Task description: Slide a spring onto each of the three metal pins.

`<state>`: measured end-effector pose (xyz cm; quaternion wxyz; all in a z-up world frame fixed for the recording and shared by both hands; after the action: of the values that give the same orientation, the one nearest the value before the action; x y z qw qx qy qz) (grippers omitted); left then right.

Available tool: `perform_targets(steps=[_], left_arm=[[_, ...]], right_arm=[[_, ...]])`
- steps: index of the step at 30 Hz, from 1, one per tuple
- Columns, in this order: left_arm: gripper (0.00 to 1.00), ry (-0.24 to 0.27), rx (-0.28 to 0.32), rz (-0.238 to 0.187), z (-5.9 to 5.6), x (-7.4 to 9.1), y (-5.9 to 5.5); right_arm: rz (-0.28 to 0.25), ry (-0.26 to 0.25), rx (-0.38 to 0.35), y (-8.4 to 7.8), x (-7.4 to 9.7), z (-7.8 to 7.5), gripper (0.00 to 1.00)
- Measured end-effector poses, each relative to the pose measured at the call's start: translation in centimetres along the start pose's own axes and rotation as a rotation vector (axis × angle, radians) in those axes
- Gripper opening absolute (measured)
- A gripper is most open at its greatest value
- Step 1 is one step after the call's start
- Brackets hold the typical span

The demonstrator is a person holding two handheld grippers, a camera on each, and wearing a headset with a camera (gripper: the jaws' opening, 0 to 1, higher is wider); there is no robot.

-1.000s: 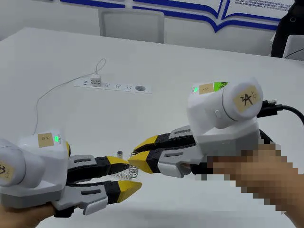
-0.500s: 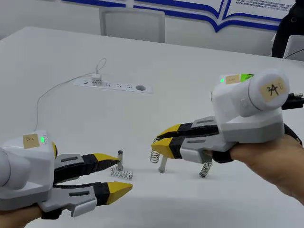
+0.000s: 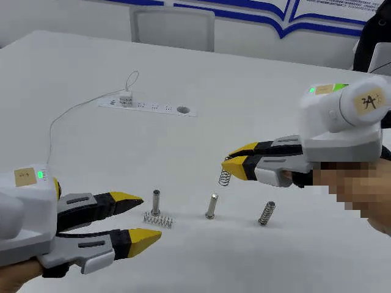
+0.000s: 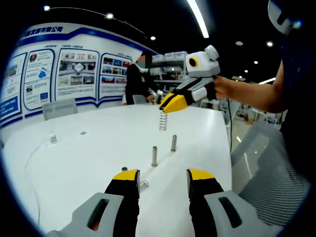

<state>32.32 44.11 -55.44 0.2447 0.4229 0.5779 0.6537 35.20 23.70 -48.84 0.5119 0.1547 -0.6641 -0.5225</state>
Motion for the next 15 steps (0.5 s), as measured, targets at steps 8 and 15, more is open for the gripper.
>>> perform_targets(steps=[8, 15], left_arm=[[0.40, 0.010, 0.006, 0.005, 0.2, 0.3, -0.2], [0.40, 0.013, 0.007, 0.010, 0.3, 0.3, -0.3]], right_arm=[[0.018, -0.002, -0.019, -1.4, -1.9, -1.1, 0.11], [0.050, -0.012, -0.016, -2.4, -2.9, -1.6, 0.11]])
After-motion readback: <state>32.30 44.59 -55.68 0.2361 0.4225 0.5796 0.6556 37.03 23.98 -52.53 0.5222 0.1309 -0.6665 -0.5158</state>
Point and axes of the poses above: the centre of the closed fingertips' face, and the gripper's own axes: x roughly backward along the fingers, z roughly to its left, y roughly out of its top, the point moved 7 cm from there along x, roughly backward along the fingers, and after that the axes turned 14 degrees about y, right-handed, at the moved point
